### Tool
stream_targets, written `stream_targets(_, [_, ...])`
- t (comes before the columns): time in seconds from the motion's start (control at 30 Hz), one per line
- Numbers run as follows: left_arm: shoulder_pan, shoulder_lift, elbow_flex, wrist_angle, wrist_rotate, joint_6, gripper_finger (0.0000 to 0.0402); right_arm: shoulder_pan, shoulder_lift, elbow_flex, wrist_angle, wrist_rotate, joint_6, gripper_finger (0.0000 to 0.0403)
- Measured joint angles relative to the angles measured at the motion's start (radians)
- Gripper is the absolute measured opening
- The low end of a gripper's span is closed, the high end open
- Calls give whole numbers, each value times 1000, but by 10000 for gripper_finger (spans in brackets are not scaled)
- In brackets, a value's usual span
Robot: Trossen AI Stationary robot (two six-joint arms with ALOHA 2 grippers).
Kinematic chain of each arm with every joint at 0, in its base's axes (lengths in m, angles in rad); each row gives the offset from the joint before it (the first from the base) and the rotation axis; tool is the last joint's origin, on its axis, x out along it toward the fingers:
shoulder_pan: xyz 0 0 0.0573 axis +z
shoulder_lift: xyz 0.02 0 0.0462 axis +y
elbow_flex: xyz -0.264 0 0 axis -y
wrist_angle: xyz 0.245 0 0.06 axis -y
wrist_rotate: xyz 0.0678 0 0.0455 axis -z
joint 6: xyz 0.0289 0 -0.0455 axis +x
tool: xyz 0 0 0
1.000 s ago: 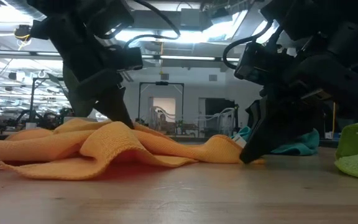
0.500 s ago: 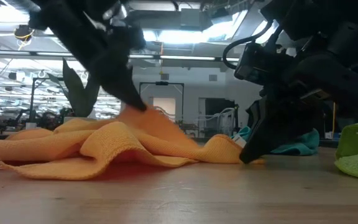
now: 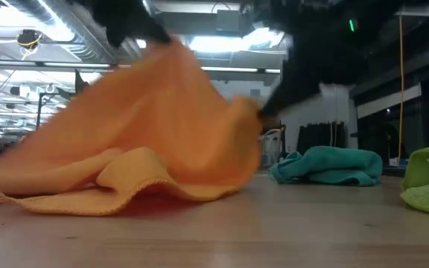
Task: Fold microfiber towels
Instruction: Fold the bottom orange microfiber towel
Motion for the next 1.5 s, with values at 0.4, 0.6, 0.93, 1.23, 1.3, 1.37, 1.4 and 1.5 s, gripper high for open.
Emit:
stream_targets(0.4, [-188, -19, 118, -160, -196, 72, 0, 96, -69, 311, -709, 274, 254, 2])
stream_targets(0.6, [-280, -44, 166, -213, -269, 120, 0, 154, -69, 436, -974, 272, 370, 2])
stream_targets(0.93, [-428, -14, 421, -194, -180, 21, 0, 231, -69, 739, -933, -63, 260, 2])
stream_targets(1.23, [-560, 7, 585, -188, -150, 45, 0, 332, -70, 984, -929, -43, 175, 2])
stream_targets(1.3, [-572, 4, 607, -207, -158, 77, 0, 341, -70, 1029, -954, 25, 135, 1])
stream_targets(1.37, [-577, -3, 611, -258, -177, 80, 0, 333, -72, 1042, -983, 79, 103, 1])
stream_targets(1.4, [-577, -6, 611, -302, -191, 71, 0, 321, -72, 1035, -992, 93, 94, 1])
stream_targets(1.5, [-564, -9, 579, -460, -233, -35, 0, 257, -69, 965, -1001, 43, 100, 1])
